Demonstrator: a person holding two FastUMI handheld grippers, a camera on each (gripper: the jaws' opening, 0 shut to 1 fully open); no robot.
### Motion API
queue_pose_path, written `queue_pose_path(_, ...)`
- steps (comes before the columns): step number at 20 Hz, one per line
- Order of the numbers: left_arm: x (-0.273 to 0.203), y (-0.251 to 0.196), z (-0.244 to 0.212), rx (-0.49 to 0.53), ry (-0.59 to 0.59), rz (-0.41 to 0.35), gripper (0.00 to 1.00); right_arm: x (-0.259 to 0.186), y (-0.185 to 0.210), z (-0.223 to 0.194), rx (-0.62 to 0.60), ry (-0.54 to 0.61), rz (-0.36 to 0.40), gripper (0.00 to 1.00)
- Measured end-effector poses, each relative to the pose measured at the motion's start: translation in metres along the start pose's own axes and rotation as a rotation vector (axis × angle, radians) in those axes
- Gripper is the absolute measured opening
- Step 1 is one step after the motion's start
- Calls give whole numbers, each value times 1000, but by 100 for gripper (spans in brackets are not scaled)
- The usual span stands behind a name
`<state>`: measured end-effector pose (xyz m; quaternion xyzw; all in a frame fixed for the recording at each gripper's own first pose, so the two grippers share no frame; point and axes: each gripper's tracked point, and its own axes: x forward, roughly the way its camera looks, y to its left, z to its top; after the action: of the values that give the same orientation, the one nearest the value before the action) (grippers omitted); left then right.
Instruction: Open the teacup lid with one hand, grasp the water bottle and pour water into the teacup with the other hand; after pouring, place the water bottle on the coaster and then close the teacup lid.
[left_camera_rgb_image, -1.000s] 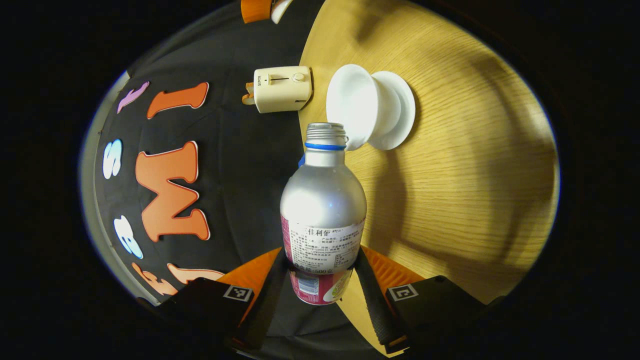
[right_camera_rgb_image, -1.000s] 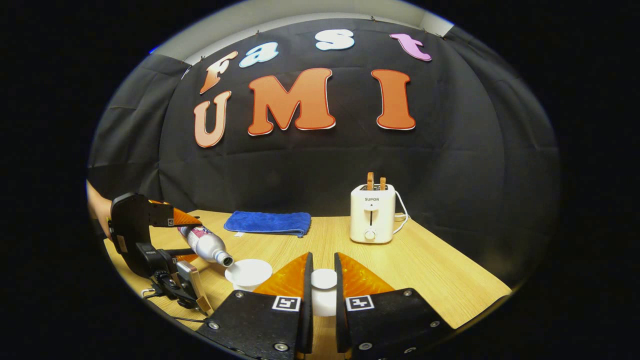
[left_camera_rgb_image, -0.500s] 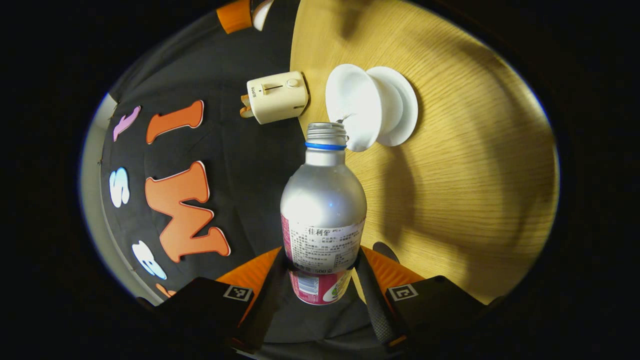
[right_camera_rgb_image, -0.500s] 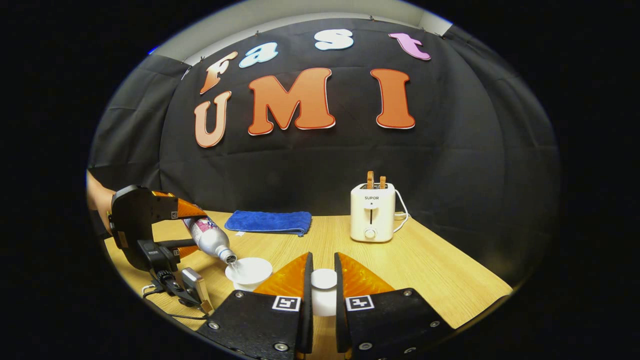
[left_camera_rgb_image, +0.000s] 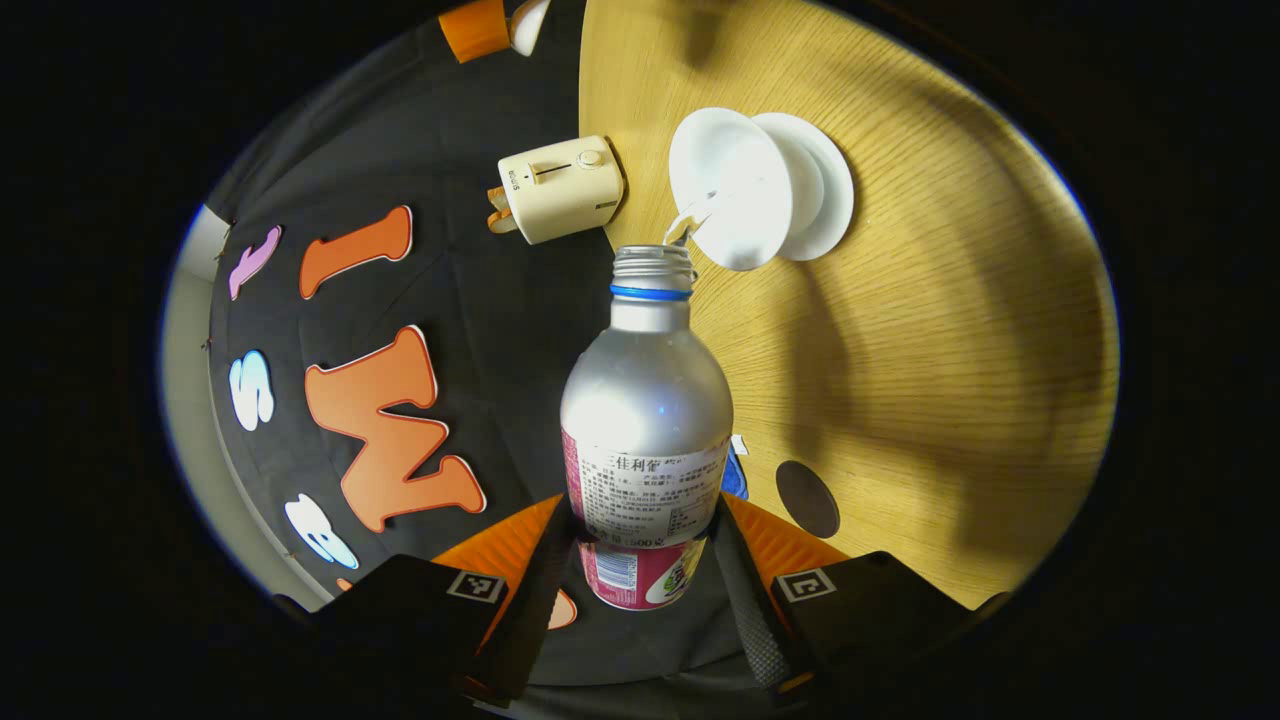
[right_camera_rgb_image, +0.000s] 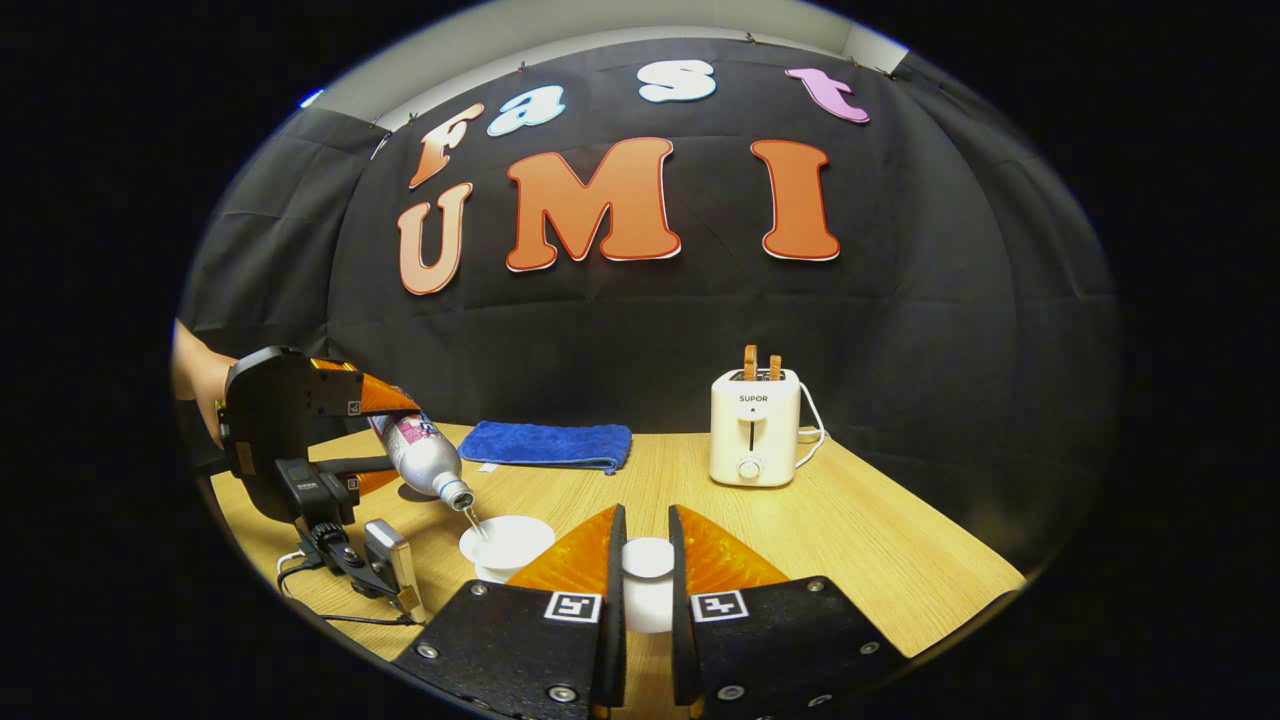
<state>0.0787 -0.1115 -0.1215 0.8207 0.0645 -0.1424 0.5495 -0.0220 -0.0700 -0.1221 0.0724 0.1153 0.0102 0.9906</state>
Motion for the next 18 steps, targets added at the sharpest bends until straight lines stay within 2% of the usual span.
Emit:
queue_pose_path(11, -4, 31, -12, 46, 22, 55, 83, 2, 7, 4, -3, -8, 25, 19)
queue_pose_path(18, -2, 37, -4, 83, 11, 61, 83, 3, 12, 4, -5, -8, 33, 19)
